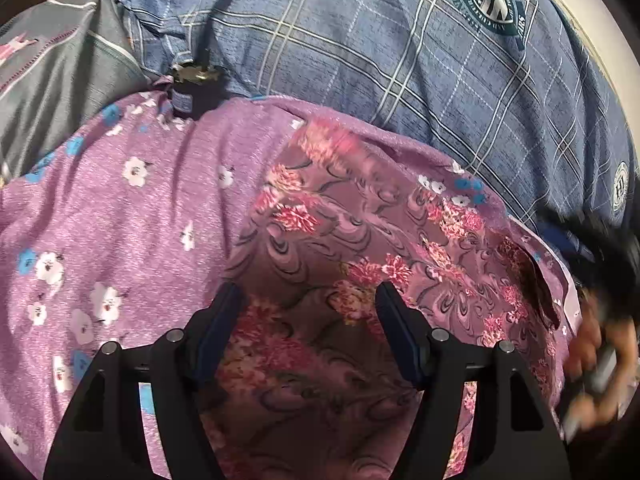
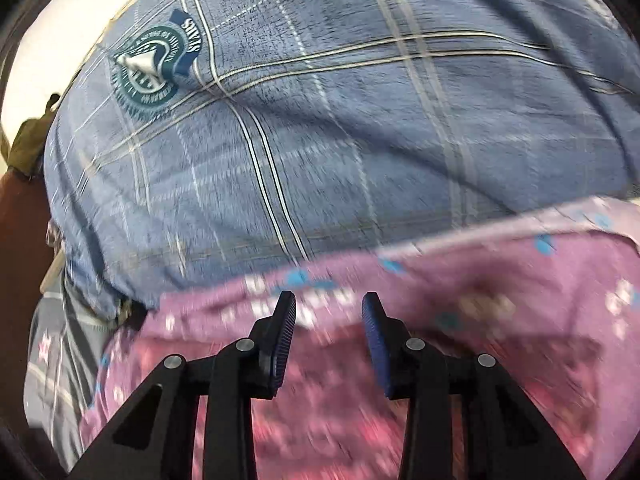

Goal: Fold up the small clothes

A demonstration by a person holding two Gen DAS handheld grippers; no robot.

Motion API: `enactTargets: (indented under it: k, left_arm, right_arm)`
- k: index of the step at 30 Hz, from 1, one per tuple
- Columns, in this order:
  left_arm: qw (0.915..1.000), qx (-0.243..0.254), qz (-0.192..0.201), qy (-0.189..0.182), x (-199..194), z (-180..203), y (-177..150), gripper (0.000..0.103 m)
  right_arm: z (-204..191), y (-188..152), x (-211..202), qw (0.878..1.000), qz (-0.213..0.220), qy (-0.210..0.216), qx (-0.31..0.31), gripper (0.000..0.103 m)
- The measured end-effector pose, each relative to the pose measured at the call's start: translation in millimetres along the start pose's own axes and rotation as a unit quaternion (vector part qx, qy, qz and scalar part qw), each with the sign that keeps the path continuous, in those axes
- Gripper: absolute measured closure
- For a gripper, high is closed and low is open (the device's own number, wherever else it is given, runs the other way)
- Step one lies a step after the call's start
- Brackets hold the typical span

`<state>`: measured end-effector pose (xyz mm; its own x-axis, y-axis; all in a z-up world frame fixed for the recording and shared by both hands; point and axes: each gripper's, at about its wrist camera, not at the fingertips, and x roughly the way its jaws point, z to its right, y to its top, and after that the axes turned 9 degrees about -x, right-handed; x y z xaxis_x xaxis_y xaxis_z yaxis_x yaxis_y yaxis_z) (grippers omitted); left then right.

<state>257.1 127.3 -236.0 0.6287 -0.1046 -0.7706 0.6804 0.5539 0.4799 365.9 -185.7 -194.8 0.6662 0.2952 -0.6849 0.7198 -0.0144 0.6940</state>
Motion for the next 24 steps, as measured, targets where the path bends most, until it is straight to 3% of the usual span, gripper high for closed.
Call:
enactTargets:
  k: [5,9,11,14,17,19,21,24]
  left_arm:
    - [0.9982,0.046,-0.004,0.039,2.7,10.1,-14.2,0.034]
    - [0.9954,0.07,0.012,0.064,2.9,13.5,-23.9,0.031]
    - [0.9951,0.074,0.013,0.064,4.8,14.6,-25.2,0.026]
    - [0.9936,0.08,0.005,0.079,17.2,16.8,-25.5,0.015]
    - [0.9887,0.105,0.02,0.104,25.6,25.8,-29.6,0.004]
    - [0.9869,0.107,0.026,0.119,30.7,26.6,-29.4,0.0]
    - [0.9894,0.094,0.016,0.11,33.8,22.8,-26.2,0.0]
    - [0.9915,0.085,0.006,0.099,35.8,17.9,-23.8,0.0]
  right_arm:
    - [21.3,-46.3,-21.0,0.997,-0.05,-0.055,-0.023,0.066]
    - [71.1,-67.5,-2.8,0.991,-0.12,-0.017,0.05,0.073]
    - [78.5,-60.5,7.3,0.992,-0.109,-0.032,0.057,0.073]
    - [94.8,-32.6,16.7,0.99,-0.076,-0.113,0.039,0.073]
    - [112.9,-7.6,20.5,0.986,-0.04,-0.158,0.044,0.073]
    - [122.0,-0.6,7.7,0.979,-0.009,-0.193,0.057,0.067]
    - [119.5,-3.5,-14.5,0.981,0.023,-0.184,0.053,0.067]
    - [103.1,-25.5,-57.3,0.988,0.054,-0.131,0.054,0.067]
